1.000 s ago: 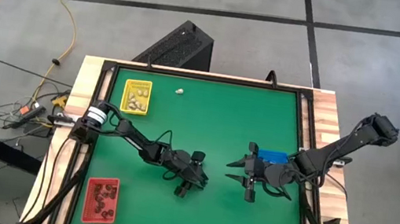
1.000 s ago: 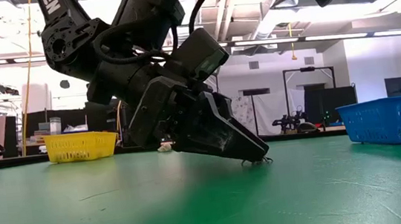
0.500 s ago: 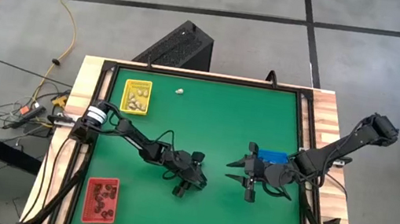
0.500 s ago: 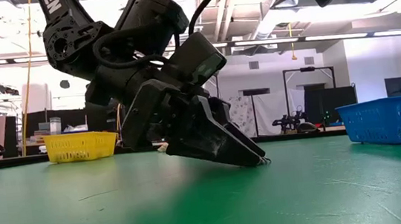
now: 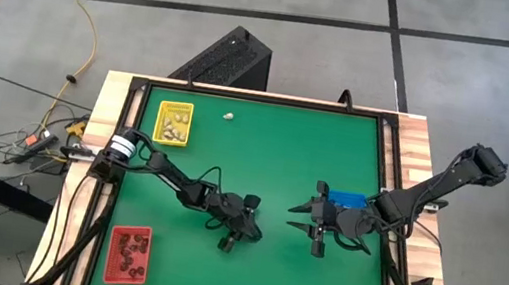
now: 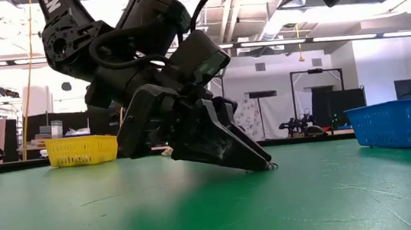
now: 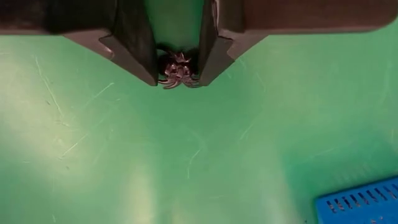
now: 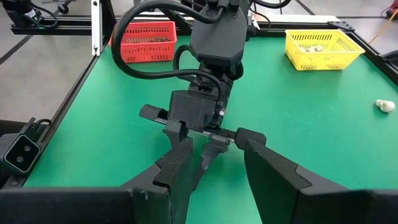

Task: Sort Halloween decoration
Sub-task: Put the black spider toy into the blue bin

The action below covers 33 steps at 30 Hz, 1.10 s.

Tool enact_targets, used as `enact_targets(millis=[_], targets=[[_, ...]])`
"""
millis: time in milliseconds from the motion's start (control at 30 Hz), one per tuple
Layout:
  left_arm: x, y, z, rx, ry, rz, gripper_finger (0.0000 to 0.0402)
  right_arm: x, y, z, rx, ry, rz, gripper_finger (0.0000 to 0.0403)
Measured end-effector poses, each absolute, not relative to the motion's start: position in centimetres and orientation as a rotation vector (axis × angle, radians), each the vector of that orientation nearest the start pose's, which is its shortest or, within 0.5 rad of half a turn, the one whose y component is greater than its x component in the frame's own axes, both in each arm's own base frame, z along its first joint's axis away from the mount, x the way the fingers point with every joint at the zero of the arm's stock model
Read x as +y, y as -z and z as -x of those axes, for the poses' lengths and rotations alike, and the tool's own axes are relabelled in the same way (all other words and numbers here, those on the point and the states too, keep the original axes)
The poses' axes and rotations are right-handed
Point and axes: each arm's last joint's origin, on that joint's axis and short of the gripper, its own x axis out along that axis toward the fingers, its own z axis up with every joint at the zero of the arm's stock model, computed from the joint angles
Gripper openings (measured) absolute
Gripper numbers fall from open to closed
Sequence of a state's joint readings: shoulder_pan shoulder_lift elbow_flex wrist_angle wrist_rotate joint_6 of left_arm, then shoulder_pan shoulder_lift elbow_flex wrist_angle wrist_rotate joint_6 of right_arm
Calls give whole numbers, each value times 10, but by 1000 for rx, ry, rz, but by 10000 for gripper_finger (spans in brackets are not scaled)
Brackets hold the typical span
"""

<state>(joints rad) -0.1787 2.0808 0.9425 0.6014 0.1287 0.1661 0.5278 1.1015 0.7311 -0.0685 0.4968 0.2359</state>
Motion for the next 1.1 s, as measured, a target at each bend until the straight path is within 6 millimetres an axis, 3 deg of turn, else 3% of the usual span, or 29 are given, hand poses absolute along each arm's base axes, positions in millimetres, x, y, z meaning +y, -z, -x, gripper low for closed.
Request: enact_targets(millis=[400, 667, 833, 967, 1100], targets=[[-72, -103, -389, 337, 324, -183, 91, 107, -267, -210, 379, 15, -21, 173], [-55, -125, -404, 186, 271, -223, 91, 108, -273, -210, 330, 0, -23, 173], [-53, -132, -420, 297, 288, -145, 91, 113, -275, -205, 324, -29, -20, 173], [-75, -138, -425, 409, 299, -47, 105, 116, -274, -203, 330, -44, -14, 173], [-114, -139, -421, 495, 271, -170, 144, 116, -274, -203, 333, -45, 3, 173]])
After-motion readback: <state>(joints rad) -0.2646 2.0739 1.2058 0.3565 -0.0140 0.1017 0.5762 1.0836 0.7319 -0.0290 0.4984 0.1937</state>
